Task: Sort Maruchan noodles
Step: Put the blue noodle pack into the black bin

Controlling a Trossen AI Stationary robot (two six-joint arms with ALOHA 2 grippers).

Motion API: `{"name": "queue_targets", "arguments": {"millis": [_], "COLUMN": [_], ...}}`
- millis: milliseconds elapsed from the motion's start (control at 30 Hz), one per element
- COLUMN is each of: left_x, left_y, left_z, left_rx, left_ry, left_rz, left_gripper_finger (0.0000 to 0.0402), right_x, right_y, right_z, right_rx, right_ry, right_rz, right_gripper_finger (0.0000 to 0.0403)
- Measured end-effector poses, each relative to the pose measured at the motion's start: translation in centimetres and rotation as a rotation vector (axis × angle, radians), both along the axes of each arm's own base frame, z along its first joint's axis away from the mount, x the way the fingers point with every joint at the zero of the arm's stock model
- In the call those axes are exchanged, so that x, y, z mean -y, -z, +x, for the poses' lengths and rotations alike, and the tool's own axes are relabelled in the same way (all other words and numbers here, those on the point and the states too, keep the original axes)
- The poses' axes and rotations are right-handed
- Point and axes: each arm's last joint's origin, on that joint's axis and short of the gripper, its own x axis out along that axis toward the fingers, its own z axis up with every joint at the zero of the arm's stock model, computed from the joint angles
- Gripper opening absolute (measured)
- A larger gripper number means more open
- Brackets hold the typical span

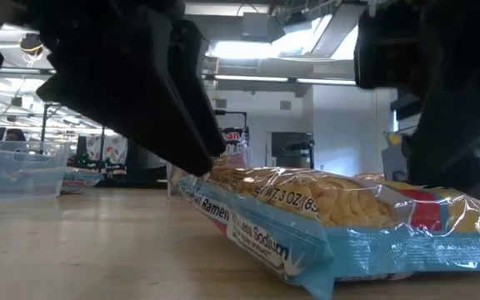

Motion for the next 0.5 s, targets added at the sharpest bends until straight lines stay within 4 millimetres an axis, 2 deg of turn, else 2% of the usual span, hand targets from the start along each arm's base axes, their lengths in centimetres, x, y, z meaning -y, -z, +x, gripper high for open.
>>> {"name": "queue_targets", "arguments": {"millis": [233, 500], "left_x": [-0.7, -2.4], "left_y": [0.1, 1.7], "left_z": [0.6, 0.9], "left_rx": [-0.022, -0.059], "left_ry": [0.002, -0.006], "left_rz": [-0.054, -0.156], "left_gripper_finger": [0.0195, 0.0195], "right_x": [-0.1, -0.1], "right_y": [0.6, 1.2], "right_z": [0.3, 1.2], "right_rx": [0.016, 0.067], "right_ry": [-0.011, -0.022], "right_rz": [-0.021, -0.001], "right_gripper_finger": [0.0312, 0.0312]}}
